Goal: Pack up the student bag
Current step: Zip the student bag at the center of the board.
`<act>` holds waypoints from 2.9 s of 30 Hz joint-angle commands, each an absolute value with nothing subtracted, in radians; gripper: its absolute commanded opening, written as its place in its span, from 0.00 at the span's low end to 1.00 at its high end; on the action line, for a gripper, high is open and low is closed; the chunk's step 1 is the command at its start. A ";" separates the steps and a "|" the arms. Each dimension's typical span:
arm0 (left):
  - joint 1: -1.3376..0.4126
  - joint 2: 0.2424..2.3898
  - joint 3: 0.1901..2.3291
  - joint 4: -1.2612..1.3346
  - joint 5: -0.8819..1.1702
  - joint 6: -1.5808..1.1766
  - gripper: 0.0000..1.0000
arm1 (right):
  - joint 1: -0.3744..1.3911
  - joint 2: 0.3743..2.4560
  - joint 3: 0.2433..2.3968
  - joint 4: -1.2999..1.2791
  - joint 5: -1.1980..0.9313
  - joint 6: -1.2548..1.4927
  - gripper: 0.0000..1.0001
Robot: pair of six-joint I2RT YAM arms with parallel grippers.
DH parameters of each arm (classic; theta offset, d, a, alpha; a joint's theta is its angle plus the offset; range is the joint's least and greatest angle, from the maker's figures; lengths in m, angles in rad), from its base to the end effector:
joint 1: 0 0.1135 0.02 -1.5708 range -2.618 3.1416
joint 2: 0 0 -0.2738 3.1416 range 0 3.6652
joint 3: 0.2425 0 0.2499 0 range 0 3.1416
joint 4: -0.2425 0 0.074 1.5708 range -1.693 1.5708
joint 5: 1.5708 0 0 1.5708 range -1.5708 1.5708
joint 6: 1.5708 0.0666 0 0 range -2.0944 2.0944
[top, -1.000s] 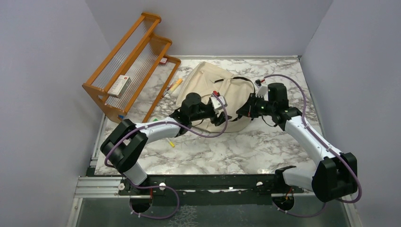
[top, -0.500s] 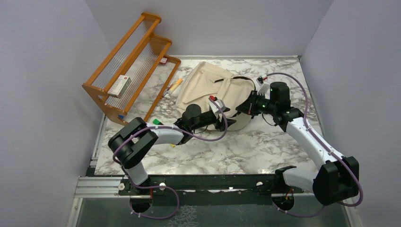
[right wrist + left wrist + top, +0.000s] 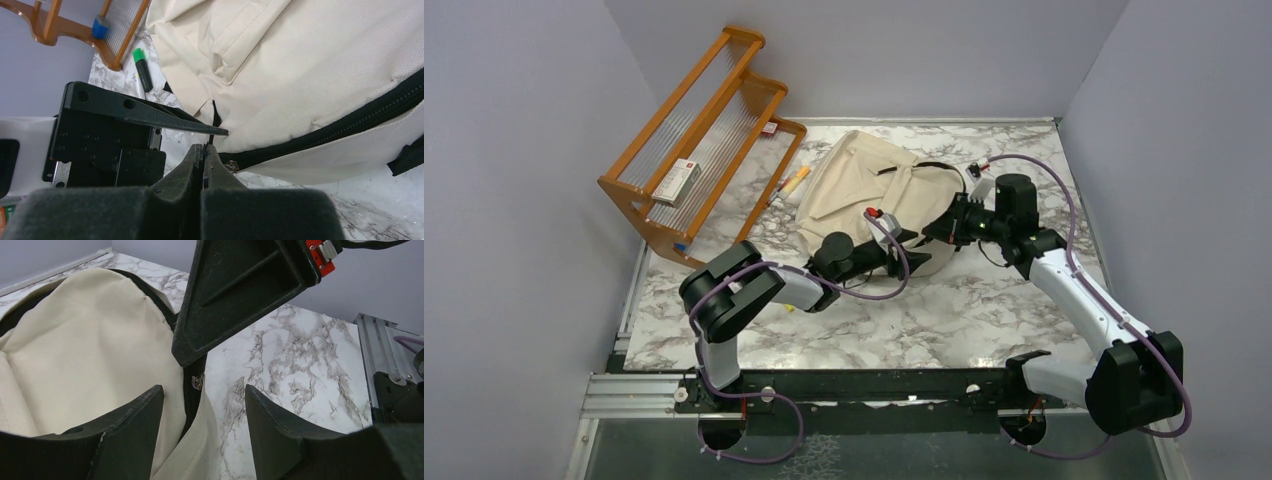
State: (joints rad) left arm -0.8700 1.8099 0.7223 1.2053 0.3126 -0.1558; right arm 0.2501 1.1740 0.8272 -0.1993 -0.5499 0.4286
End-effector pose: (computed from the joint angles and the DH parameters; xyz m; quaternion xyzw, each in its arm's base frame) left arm 0.2340 -0.3091 0.2087 0.3384 0.5741 -0.4524 0.5926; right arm 0.2573 0.1017 0.2721 -0.0578 0.8474 0.3802 0.3661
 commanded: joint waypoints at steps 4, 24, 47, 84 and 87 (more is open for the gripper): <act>-0.884 1.865 0.770 1.317 0.284 -0.187 0.60 | 0.256 1.158 0.823 -0.161 -0.610 0.425 0.01; -0.884 1.925 0.837 1.322 0.327 -0.194 0.17 | 0.256 1.153 0.808 -0.154 -0.614 0.423 0.01; -0.879 1.951 0.846 1.306 0.365 -0.199 0.00 | 0.256 1.033 0.831 -0.192 -0.356 0.416 0.42; -0.839 1.830 0.831 1.124 0.411 -0.172 0.00 | 0.256 1.256 0.869 -0.337 -0.077 0.672 0.00; -0.825 1.795 0.833 1.065 0.428 -0.155 0.00 | 0.255 1.253 0.876 -0.346 -0.049 0.661 0.01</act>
